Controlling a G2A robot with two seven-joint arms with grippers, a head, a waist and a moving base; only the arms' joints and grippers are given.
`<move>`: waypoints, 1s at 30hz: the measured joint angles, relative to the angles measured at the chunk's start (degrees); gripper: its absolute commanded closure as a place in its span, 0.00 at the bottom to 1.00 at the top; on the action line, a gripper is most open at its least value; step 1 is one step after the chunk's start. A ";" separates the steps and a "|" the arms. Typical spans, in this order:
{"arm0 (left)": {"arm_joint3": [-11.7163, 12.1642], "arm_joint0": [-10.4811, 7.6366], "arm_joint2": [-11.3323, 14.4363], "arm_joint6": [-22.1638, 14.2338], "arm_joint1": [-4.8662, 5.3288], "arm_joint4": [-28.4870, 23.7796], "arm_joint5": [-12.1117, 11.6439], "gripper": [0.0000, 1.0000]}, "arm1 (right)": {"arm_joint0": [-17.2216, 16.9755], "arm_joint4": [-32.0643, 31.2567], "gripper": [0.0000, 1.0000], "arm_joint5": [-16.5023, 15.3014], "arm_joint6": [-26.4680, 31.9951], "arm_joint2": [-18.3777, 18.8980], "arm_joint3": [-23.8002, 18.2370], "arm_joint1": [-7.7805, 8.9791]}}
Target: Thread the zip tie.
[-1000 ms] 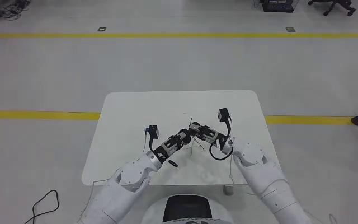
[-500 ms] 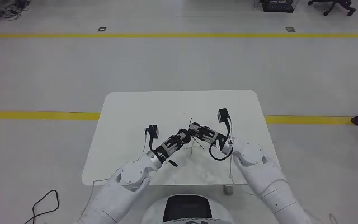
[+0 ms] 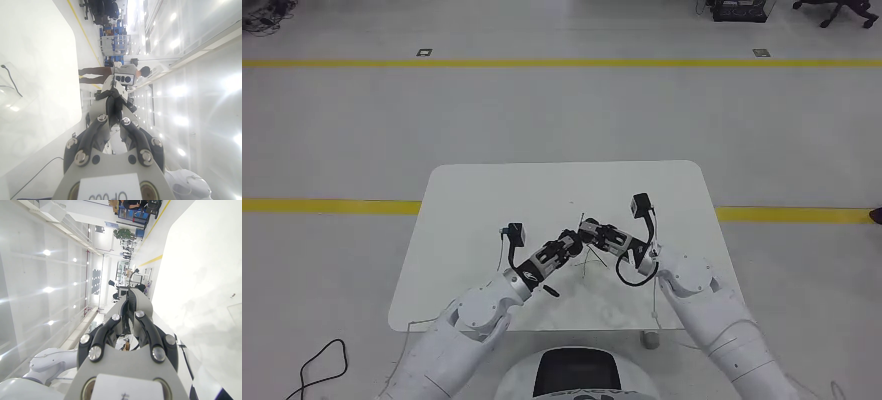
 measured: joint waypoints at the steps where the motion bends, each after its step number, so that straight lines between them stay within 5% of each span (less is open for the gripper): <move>1: -0.01 0.01 -0.01 -0.03 0.01 -0.04 -0.01 1.00 | 0.01 0.03 0.00 0.01 -0.04 0.00 0.02 0.01; 13: -0.22 0.10 -1.27 -1.46 0.38 -1.39 -0.05 1.00 | -0.15 0.94 0.00 -0.27 -0.04 0.90 0.21 0.25; 27: 0.08 0.31 -7.18 -13.72 2.08 -9.65 4.28 1.00 | -0.28 5.92 0.00 -1.04 5.84 3.97 1.84 1.01; 30: 0.40 -0.09 -7.89 -12.90 2.41 -6.13 4.91 1.00 | -0.28 5.91 0.00 -1.03 5.83 3.96 1.84 1.01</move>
